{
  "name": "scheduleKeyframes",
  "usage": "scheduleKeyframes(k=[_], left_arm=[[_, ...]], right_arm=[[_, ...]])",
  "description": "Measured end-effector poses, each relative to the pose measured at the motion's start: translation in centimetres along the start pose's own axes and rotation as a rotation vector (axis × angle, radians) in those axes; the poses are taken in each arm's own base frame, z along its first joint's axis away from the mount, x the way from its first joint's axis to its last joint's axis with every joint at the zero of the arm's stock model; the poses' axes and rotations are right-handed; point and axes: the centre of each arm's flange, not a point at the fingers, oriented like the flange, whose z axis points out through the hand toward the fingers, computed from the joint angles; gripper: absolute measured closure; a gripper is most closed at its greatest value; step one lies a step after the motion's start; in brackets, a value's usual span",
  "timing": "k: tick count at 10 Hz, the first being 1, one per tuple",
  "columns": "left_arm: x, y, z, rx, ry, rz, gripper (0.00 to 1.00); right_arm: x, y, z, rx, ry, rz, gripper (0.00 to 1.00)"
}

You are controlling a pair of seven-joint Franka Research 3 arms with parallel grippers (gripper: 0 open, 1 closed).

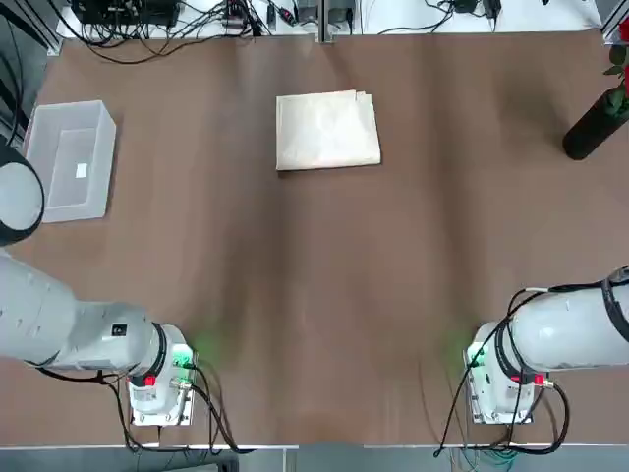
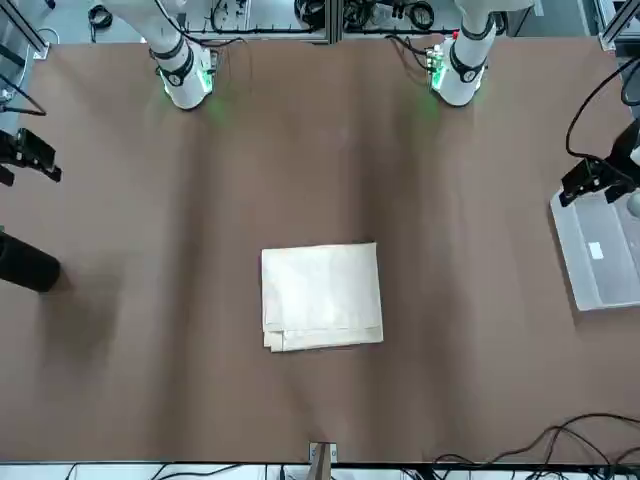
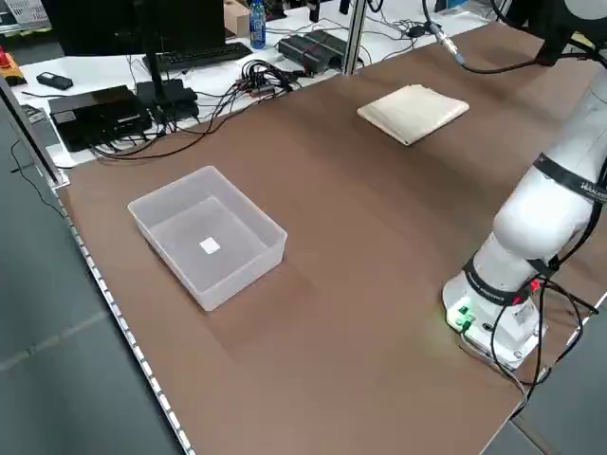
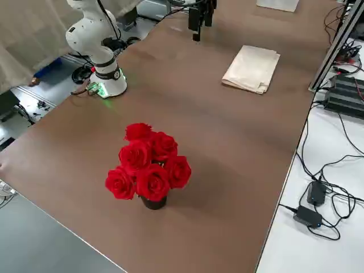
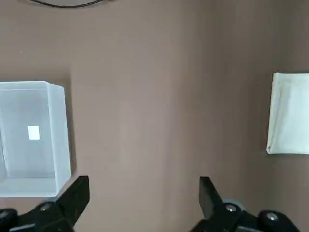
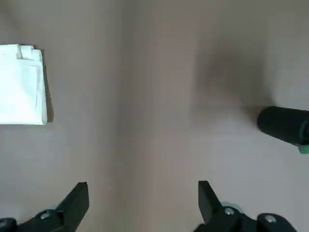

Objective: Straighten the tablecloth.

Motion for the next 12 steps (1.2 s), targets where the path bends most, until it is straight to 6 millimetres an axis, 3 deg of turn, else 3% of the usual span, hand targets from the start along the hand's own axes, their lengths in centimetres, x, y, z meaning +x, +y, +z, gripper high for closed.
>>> scheduleKeyframes(k=[1,4,8,12], left_arm=[[0.1,0.2,0.3,0.000,-0.005,-0.008,0.00],[0.7,0.4,1.5,0.001,-0.022,-0.016,0.00],[1.1,0.7,2.0,-0.017,-0.017,-0.013,0.00],[3.0,1.9,6.2,-0.017,-0.054,0.006,0.00]], right_arm=[[1.2,-1.4,1.1,0.000,-0.001,-0.005,0.00],[5.6,-8.2,5.7,-0.010,-0.029,0.162,0.00],[12.4,-16.5,15.2,0.124,0.034,0.393,0.00],[14.4,-27.7,25.1,0.172,0.076,0.547,0.00]])
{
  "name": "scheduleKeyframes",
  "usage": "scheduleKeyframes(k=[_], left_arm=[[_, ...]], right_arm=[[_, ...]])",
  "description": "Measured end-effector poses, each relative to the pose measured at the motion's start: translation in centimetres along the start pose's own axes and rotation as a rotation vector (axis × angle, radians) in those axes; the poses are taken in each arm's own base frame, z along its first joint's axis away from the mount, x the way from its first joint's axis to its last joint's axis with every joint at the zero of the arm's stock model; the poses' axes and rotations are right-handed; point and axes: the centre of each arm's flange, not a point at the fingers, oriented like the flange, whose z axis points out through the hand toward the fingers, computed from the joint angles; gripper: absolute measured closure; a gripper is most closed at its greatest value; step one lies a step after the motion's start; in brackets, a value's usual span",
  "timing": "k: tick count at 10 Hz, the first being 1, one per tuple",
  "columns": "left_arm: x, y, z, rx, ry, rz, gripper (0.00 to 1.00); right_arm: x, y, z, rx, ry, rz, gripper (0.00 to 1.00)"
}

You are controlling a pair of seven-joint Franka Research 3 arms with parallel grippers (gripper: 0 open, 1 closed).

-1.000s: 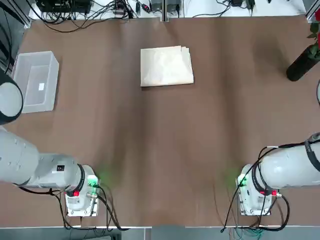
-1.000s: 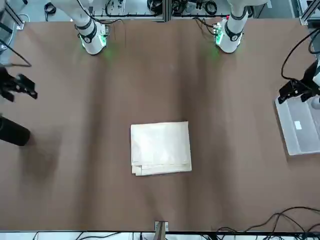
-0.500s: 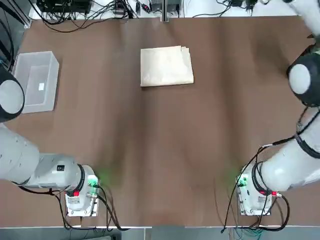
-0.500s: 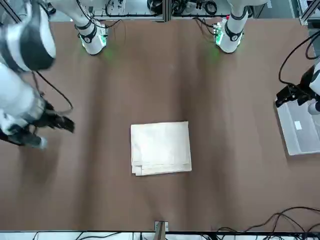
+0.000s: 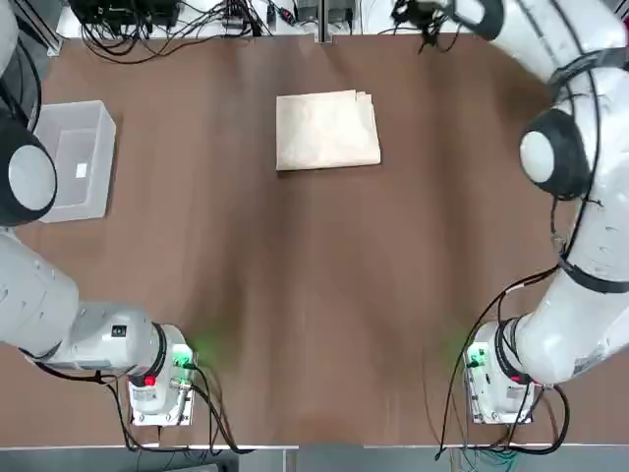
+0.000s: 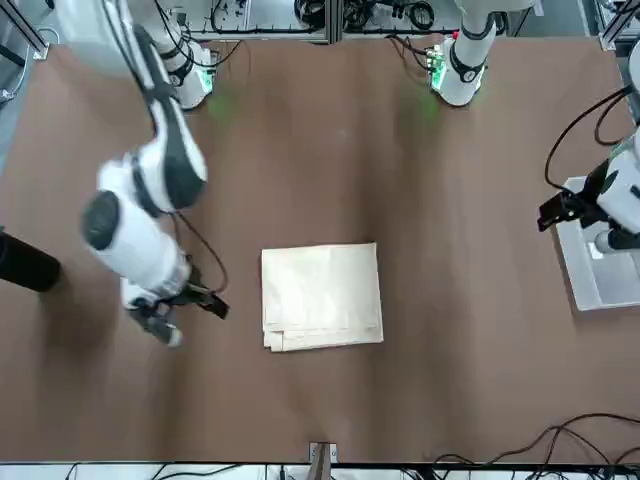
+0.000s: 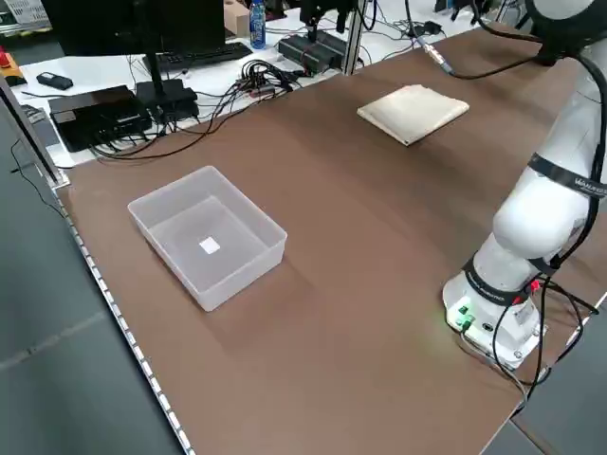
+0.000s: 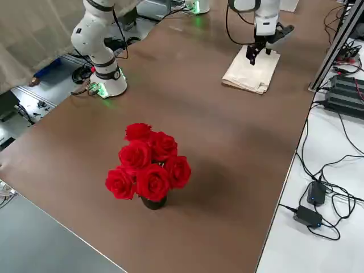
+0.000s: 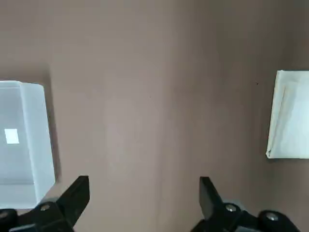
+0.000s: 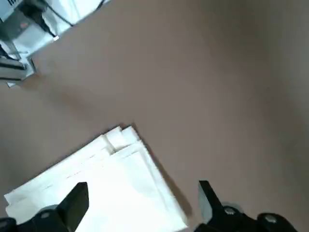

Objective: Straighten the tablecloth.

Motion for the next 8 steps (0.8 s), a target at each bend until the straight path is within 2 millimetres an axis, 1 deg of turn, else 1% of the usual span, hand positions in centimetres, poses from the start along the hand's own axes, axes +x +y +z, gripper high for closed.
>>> scheduleKeyframes(k=[1,2,3,4,6,7,8], left_arm=[[0.6,0.7,0.5,-0.004,0.019,0.011,0.00],[1.3,1.7,0.9,-0.016,0.057,0.025,0.00],[2.2,3.3,1.7,-0.034,0.089,0.048,0.00],[3.0,5.5,3.5,-0.055,0.098,0.076,0.00],[4.4,10.1,8.2,-0.109,0.092,0.117,0.00],[5.2,11.8,10.5,-0.146,0.099,0.120,0.00],[5.9,13.2,12.8,-0.178,0.108,0.122,0.00]], right_arm=[[-1.2,-1.6,2.9,0.016,0.017,0.009,0.01],[-1.6,-2.1,5.5,0.017,0.022,0.023,0.04],[-1.8,-2.1,8.0,0.007,0.018,0.028,0.06],[-1.8,-1.9,10.1,0.007,0.022,0.030,0.10],[-1.2,-1.7,14.2,0.032,0.060,0.033,0.12],[-1.1,-1.9,16.2,0.041,0.071,0.034,0.14],[-1.3,-2.4,17.5,0.046,0.075,0.042,0.15]])
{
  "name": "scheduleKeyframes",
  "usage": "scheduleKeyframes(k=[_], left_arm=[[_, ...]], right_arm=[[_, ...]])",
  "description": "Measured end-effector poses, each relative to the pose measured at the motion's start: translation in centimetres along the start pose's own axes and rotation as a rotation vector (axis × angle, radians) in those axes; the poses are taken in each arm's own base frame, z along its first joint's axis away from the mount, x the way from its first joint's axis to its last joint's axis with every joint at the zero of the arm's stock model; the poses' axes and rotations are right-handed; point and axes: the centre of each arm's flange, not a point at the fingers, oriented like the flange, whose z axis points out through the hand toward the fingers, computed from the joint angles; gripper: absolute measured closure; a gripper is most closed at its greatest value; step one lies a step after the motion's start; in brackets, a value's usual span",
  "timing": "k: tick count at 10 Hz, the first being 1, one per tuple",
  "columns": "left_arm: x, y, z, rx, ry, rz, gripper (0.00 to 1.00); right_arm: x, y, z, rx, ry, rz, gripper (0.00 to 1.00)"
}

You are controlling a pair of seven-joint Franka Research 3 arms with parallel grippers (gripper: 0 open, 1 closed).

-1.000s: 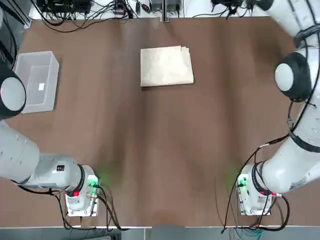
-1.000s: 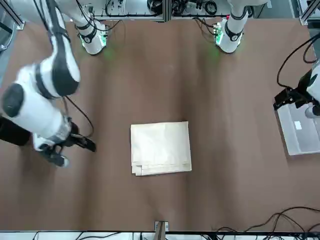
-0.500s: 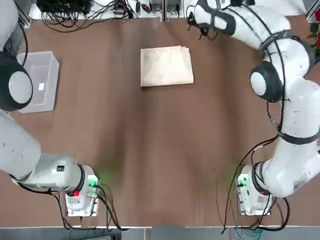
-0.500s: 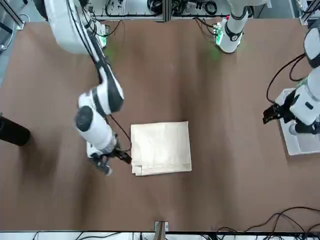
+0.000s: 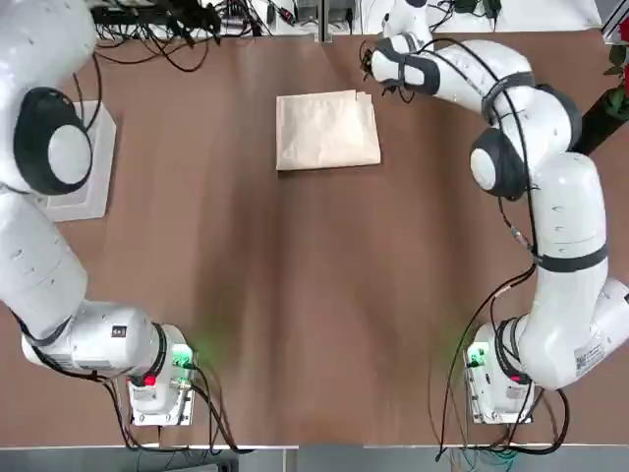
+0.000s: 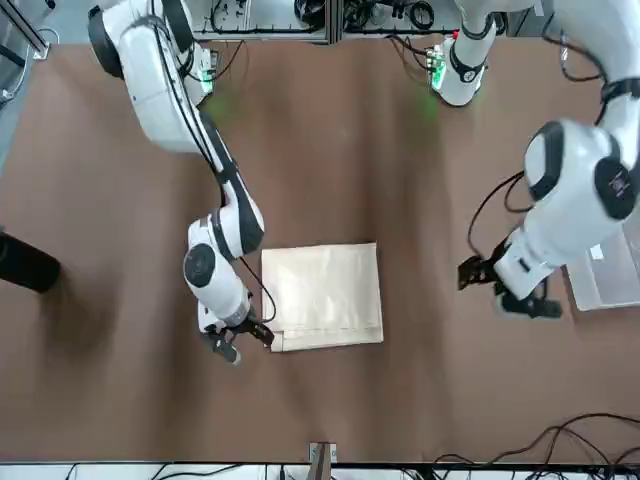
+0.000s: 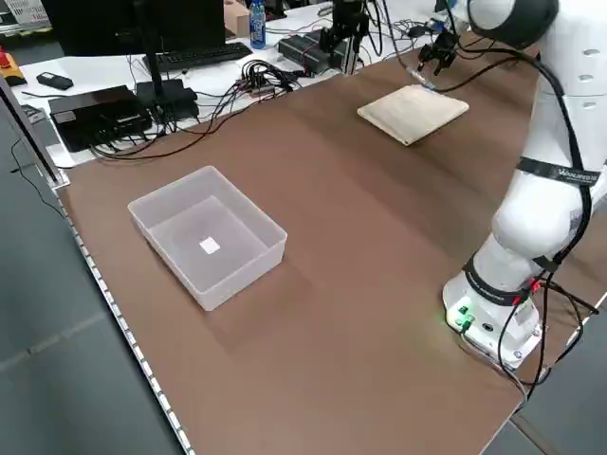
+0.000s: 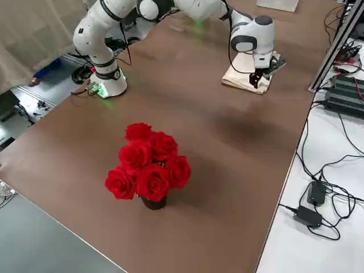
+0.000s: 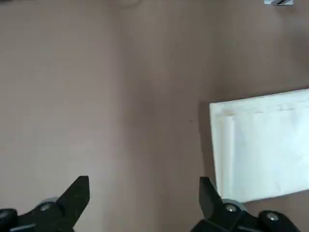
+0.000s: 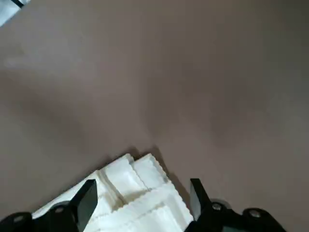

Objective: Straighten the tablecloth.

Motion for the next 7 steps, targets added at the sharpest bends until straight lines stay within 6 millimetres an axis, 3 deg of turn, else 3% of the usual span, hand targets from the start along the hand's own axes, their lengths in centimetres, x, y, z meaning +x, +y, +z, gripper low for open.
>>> scheduleKeyframes(k=[2,6,7], left_arm=[[1.2,3.1,4.7,-0.035,0.000,-0.024,0.00],[2.7,8.2,14.4,-0.095,0.089,-0.104,0.01],[2.7,9.0,16.0,-0.103,0.092,-0.121,0.01]], right_arm=[[-0.7,-0.8,1.2,0.002,-0.001,0.011,0.19],[-1.5,-0.4,3.9,-0.009,-0.008,0.027,0.28],[-1.5,-0.5,4.0,-0.006,-0.007,0.028,0.37]])
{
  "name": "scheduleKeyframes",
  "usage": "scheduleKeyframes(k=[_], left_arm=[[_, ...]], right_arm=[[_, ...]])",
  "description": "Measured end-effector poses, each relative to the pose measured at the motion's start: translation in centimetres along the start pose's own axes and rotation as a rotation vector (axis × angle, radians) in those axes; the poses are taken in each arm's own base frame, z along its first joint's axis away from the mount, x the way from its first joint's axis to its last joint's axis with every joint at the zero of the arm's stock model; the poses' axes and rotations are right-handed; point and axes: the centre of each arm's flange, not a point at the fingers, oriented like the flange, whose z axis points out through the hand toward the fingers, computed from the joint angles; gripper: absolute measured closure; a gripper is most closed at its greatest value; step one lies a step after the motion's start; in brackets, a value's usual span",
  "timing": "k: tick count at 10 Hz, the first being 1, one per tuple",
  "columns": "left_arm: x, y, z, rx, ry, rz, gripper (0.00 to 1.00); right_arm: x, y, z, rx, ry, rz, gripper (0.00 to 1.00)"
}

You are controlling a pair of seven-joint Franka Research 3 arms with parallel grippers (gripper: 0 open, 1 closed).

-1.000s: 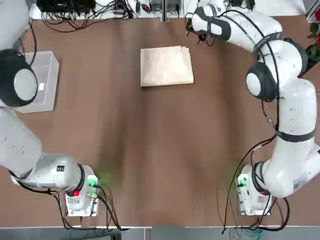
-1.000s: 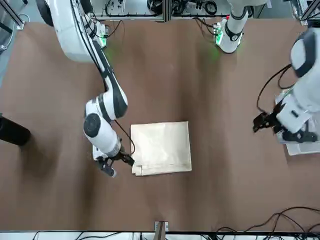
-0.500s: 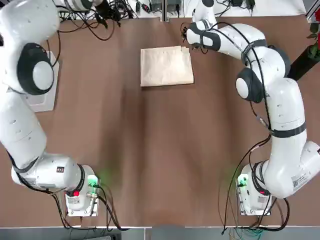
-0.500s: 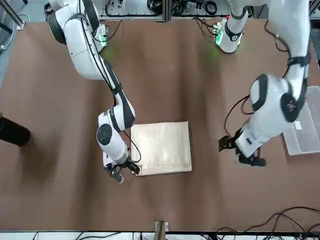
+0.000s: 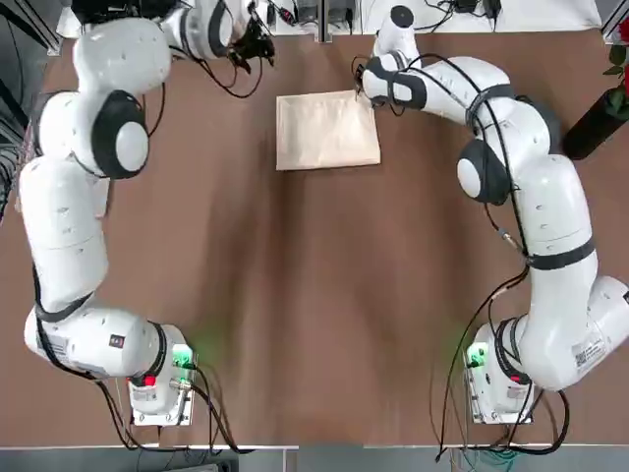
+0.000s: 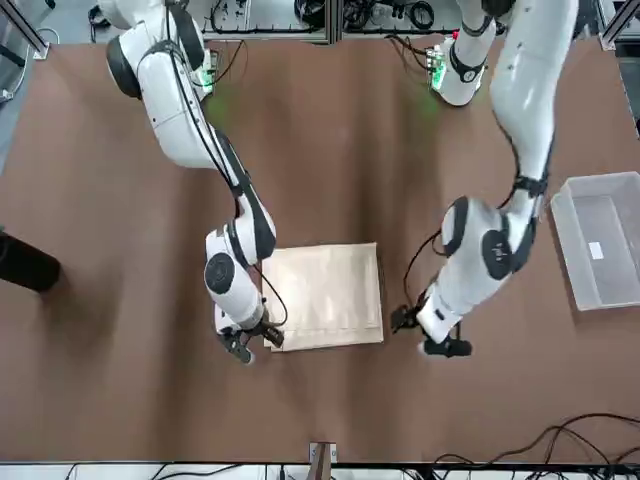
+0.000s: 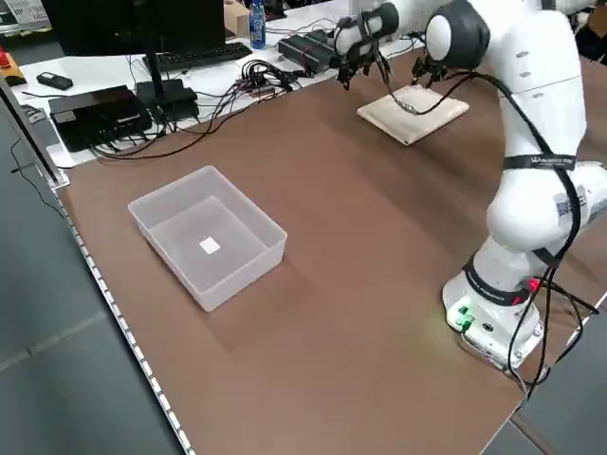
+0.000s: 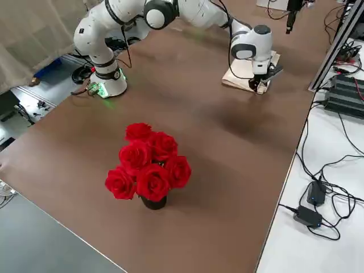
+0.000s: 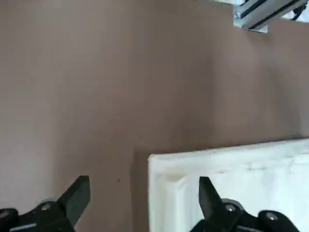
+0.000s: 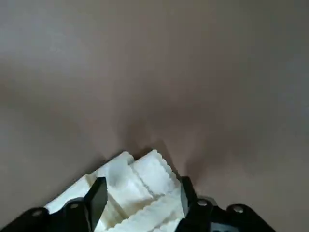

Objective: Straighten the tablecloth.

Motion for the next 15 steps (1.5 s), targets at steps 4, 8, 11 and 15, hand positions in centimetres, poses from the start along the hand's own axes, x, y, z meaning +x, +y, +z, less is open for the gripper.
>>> scheduleKeyframes(k=[4,8,11,15], left_arm=[[-2.0,2.5,5.3,-0.012,-0.019,-0.063,0.00],[-4.2,3.4,9.1,0.002,-0.070,-0.094,0.00],[-4.8,3.6,9.9,0.005,-0.081,-0.091,0.04],[-5.1,3.7,10.7,0.002,-0.075,-0.087,0.14]], right_arm=[[0.1,-0.4,0.1,0.008,0.005,0.001,0.39],[0.2,-0.2,1.1,0.012,0.012,0.004,0.40],[0.2,-0.2,1.1,0.014,0.012,0.005,0.71],[-0.1,-0.5,1.1,0.017,0.014,-0.025,0.99]])
